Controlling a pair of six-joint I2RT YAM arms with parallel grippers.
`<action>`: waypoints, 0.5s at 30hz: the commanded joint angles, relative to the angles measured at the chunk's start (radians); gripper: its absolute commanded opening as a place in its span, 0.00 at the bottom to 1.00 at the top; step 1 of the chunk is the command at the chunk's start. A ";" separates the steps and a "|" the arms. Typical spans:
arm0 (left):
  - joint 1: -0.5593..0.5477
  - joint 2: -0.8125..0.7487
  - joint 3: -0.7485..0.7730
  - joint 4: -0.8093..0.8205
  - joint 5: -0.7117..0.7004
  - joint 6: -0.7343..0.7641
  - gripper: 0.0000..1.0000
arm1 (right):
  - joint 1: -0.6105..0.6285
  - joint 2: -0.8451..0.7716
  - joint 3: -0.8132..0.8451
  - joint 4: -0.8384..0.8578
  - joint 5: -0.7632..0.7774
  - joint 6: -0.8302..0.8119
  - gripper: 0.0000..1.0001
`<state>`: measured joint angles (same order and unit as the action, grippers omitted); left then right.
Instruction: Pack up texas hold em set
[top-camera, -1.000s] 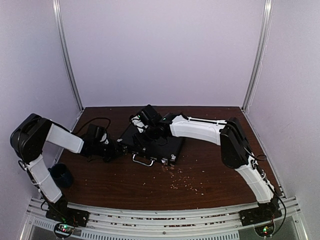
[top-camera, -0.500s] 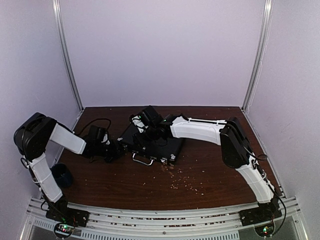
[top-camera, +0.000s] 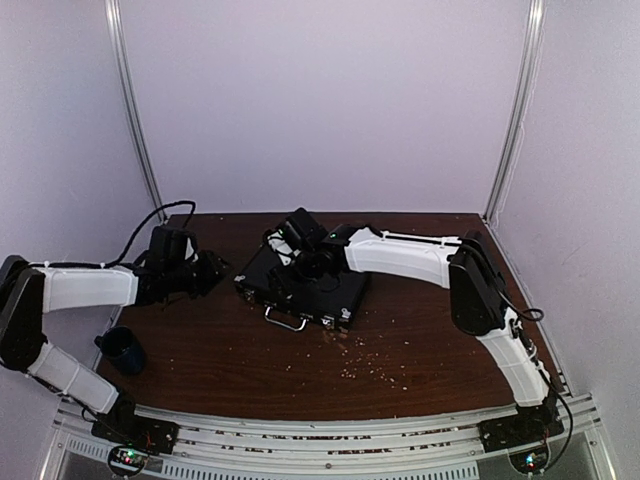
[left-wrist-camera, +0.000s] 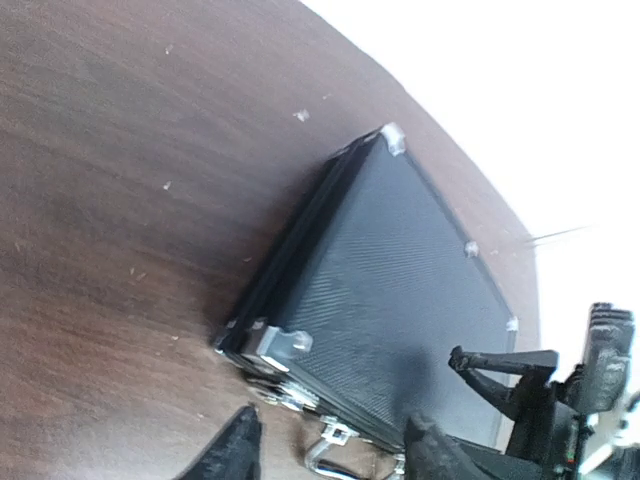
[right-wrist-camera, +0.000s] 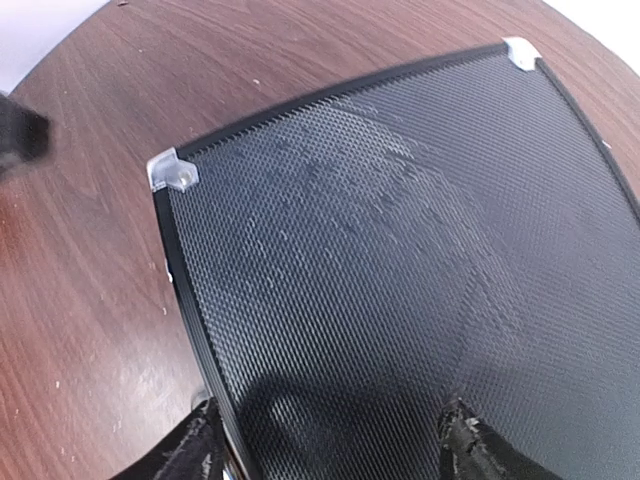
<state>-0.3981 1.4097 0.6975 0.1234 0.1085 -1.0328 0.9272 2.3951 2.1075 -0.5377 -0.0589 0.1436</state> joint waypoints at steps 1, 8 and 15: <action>0.003 -0.059 -0.009 -0.053 0.041 0.035 0.55 | -0.023 -0.167 -0.064 -0.055 0.070 0.059 0.76; -0.031 0.058 0.044 0.092 0.191 -0.035 0.65 | -0.139 -0.418 -0.427 0.053 0.061 0.200 0.84; -0.036 0.235 0.126 0.147 0.219 -0.059 0.67 | -0.245 -0.563 -0.630 0.106 0.052 0.268 0.87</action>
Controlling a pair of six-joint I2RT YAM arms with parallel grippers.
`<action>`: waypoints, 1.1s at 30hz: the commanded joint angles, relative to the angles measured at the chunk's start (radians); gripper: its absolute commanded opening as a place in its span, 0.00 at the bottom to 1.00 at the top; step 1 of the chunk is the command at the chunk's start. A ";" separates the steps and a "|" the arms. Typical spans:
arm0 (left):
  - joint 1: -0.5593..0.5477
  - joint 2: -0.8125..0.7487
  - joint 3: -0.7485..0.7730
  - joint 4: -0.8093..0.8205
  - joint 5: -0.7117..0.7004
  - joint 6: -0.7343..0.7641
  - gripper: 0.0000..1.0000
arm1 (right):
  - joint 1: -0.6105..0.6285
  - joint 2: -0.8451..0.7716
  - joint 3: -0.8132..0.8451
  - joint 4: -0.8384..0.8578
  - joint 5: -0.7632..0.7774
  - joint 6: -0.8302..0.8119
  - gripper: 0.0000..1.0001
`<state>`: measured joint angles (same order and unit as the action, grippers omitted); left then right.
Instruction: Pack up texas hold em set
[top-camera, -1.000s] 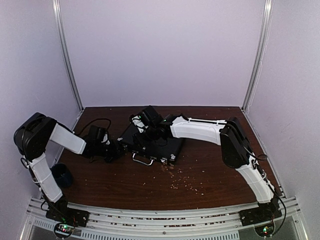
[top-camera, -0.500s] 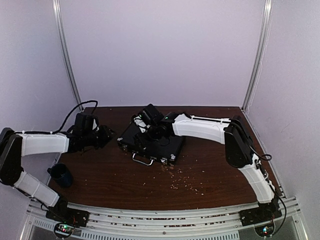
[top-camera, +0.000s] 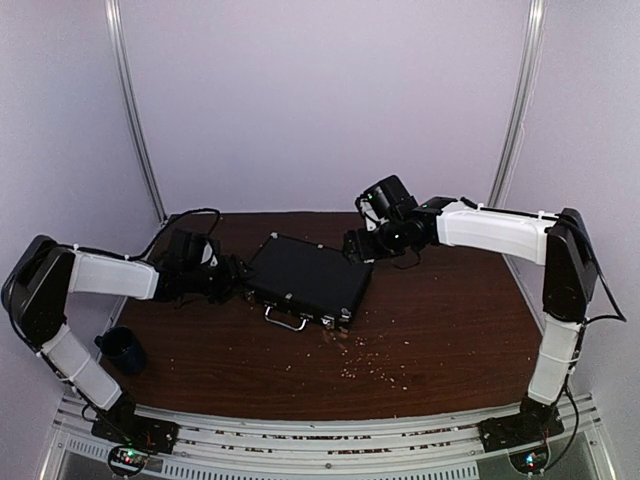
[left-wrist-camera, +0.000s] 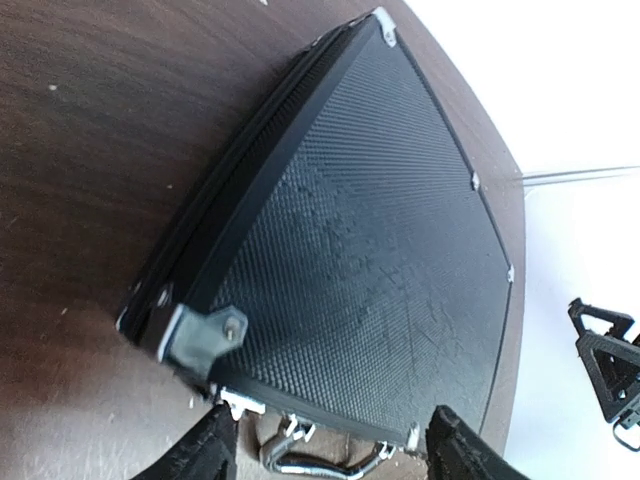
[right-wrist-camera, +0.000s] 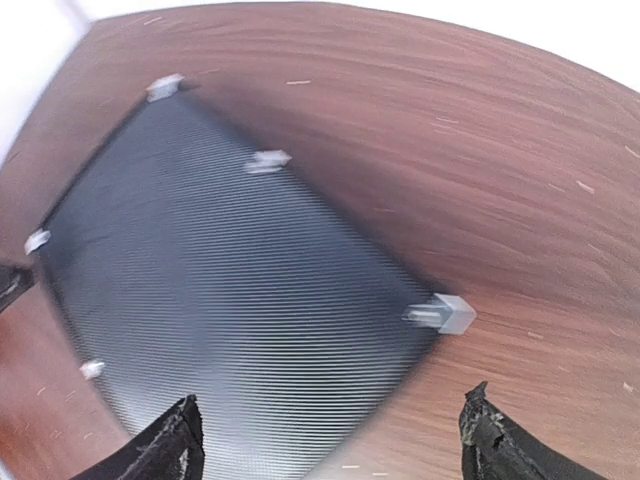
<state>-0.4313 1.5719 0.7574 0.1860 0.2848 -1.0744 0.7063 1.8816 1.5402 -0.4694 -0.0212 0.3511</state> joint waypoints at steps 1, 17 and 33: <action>-0.002 0.094 0.083 0.082 0.045 -0.013 0.67 | -0.029 -0.057 -0.072 0.035 0.019 0.062 0.87; -0.009 0.459 0.473 0.031 0.135 0.135 0.67 | -0.037 -0.135 -0.134 -0.006 0.062 0.101 0.87; -0.036 0.338 0.501 -0.150 -0.032 0.299 0.69 | -0.033 -0.166 -0.182 0.016 0.036 0.072 0.86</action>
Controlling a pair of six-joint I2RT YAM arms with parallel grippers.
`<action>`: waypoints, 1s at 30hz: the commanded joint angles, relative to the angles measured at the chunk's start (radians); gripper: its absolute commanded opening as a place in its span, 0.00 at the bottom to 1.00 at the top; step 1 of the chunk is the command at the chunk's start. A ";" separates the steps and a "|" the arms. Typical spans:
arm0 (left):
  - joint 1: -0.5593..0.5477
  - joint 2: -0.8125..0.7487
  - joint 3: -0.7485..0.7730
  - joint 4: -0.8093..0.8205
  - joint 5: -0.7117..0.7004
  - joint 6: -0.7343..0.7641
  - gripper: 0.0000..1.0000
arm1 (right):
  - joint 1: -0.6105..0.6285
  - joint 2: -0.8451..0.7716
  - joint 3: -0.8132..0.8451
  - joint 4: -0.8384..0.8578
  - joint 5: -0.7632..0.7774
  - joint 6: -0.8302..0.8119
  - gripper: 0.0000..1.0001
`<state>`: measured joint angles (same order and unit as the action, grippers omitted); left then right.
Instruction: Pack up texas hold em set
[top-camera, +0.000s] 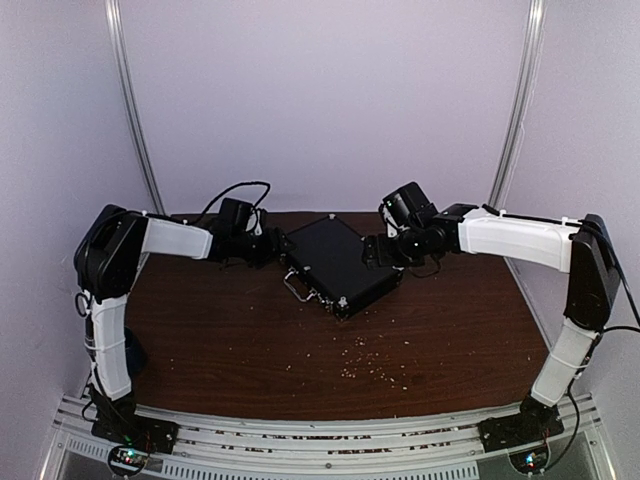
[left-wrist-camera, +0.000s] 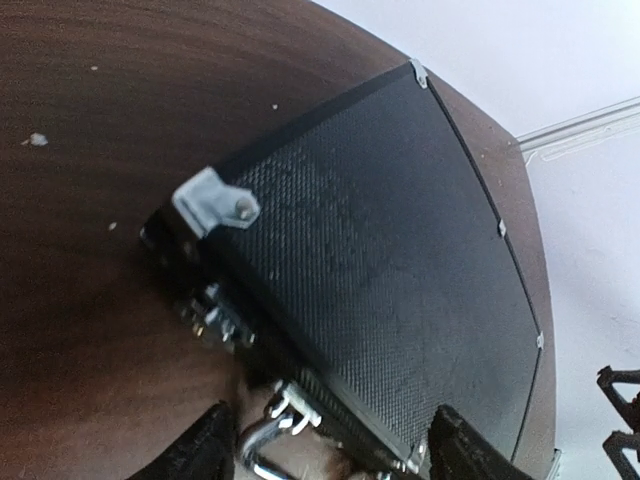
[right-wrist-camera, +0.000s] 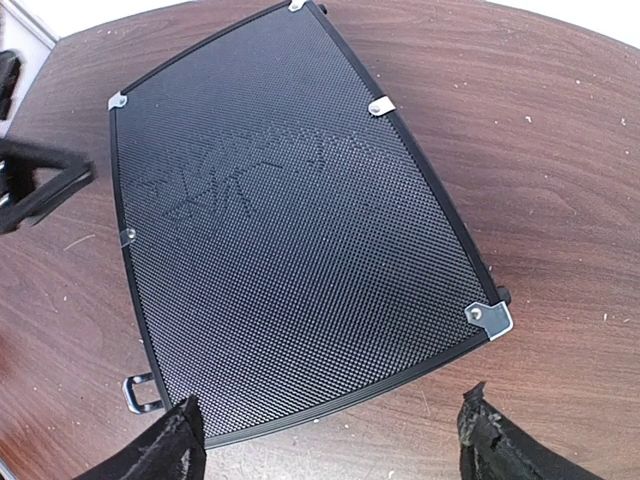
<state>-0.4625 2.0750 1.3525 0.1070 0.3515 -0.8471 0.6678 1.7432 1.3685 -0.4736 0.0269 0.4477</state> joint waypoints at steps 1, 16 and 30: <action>-0.006 -0.218 -0.135 -0.073 -0.112 0.075 0.69 | 0.007 -0.022 -0.010 0.023 -0.018 -0.028 0.85; -0.242 -0.355 -0.268 -0.079 0.006 0.037 0.61 | 0.036 0.128 0.019 0.041 -0.154 -0.075 0.62; -0.293 -0.178 -0.202 -0.039 0.024 -0.023 0.52 | 0.036 0.183 0.060 -0.027 -0.142 -0.111 0.57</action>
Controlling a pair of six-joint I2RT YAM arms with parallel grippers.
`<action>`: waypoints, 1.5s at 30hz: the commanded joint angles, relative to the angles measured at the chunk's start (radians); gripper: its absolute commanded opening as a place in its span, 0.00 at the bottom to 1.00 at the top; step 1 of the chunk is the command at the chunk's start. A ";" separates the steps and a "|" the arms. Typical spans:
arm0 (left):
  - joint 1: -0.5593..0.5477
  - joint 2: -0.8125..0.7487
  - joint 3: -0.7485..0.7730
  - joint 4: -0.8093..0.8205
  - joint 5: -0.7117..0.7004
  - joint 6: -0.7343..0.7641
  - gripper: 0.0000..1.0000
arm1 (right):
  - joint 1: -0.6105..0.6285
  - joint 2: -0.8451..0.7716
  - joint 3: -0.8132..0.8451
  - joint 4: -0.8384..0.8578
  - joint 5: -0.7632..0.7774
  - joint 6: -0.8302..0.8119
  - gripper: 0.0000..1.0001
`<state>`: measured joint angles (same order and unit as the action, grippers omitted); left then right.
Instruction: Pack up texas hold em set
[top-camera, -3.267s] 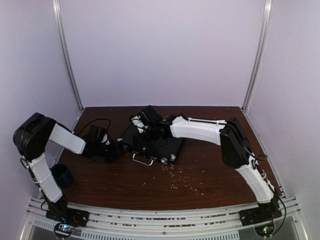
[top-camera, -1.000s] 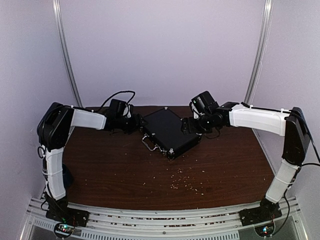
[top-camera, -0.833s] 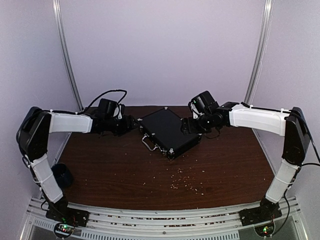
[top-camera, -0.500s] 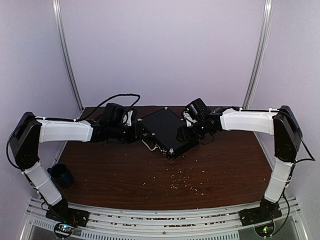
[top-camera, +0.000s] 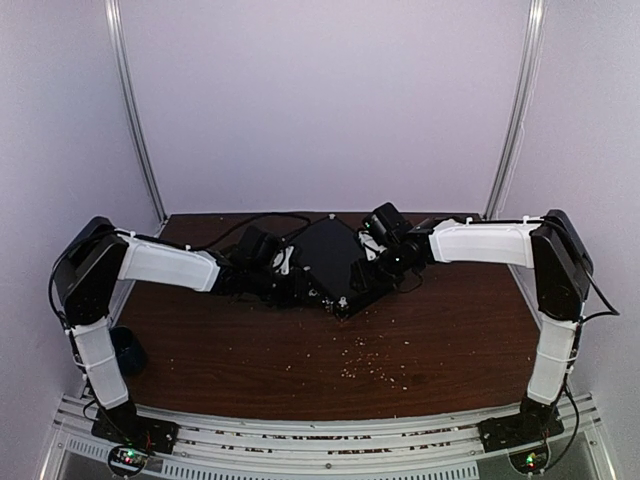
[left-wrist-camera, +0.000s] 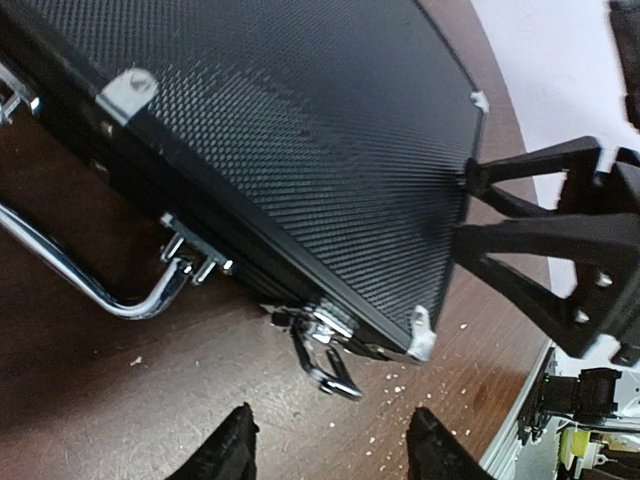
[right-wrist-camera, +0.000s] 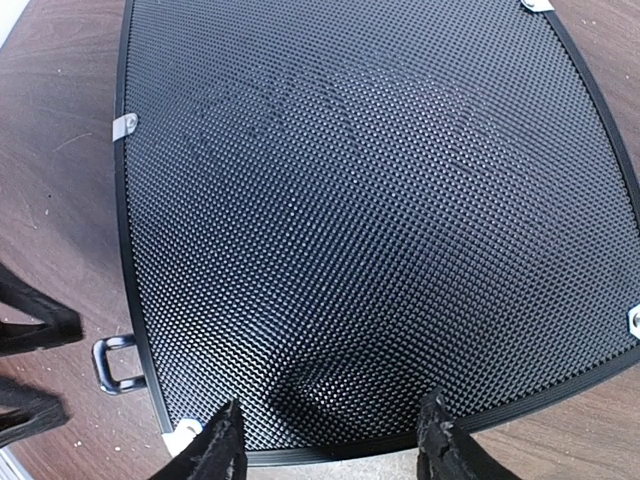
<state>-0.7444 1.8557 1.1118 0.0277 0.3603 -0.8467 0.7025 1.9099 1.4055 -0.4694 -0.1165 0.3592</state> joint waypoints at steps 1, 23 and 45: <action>-0.013 0.050 0.041 0.041 0.017 -0.025 0.50 | 0.002 0.017 0.023 -0.033 0.001 -0.025 0.56; -0.020 0.100 -0.028 0.039 -0.036 -0.127 0.28 | 0.002 0.060 0.117 -0.153 0.007 -0.133 0.55; -0.032 0.087 -0.056 0.063 -0.143 -0.186 0.26 | 0.002 -0.007 0.141 -0.145 -0.015 -0.143 0.55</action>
<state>-0.7727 2.0140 1.1126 0.1062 0.2943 -1.0218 0.7025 1.9564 1.5089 -0.6071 -0.1345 0.2134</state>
